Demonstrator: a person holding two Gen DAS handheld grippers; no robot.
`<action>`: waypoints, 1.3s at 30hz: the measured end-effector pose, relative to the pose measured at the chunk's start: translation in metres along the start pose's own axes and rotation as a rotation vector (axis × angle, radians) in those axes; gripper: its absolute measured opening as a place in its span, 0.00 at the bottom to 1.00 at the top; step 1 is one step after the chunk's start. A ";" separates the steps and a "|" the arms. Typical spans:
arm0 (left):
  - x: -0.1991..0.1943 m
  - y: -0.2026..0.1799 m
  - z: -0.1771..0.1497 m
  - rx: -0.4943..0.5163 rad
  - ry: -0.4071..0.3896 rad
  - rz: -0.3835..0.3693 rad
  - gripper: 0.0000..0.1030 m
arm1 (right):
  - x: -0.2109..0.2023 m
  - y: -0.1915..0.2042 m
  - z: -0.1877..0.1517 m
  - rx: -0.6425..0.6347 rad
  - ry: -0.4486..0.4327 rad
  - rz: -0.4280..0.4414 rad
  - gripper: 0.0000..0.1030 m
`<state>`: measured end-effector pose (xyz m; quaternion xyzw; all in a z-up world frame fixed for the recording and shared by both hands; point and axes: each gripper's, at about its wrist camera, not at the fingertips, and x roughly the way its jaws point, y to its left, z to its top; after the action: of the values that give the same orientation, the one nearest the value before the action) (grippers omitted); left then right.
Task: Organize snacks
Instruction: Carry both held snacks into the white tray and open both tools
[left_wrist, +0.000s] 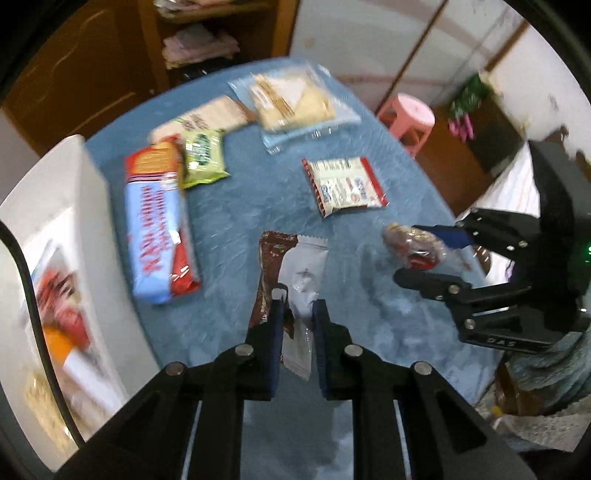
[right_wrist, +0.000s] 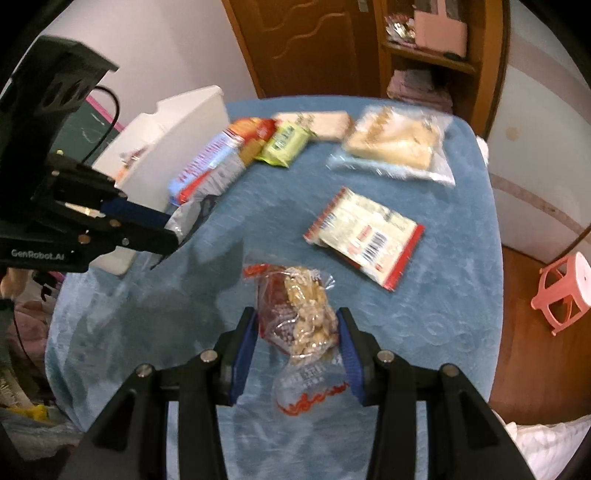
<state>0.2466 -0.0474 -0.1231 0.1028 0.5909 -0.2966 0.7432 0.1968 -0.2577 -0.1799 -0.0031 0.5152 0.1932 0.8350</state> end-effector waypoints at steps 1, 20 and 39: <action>-0.012 -0.002 0.000 -0.012 -0.022 -0.005 0.13 | -0.004 0.006 0.003 -0.008 -0.010 0.004 0.42; -0.188 0.159 -0.100 -0.366 -0.376 0.265 0.13 | -0.052 0.186 0.145 -0.111 -0.209 0.105 0.42; -0.083 0.222 -0.059 -0.430 -0.355 0.360 0.80 | 0.077 0.216 0.248 -0.021 -0.066 0.025 0.56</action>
<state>0.3129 0.1873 -0.1062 -0.0070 0.4735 -0.0425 0.8798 0.3704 0.0172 -0.0884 0.0009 0.4854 0.2089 0.8490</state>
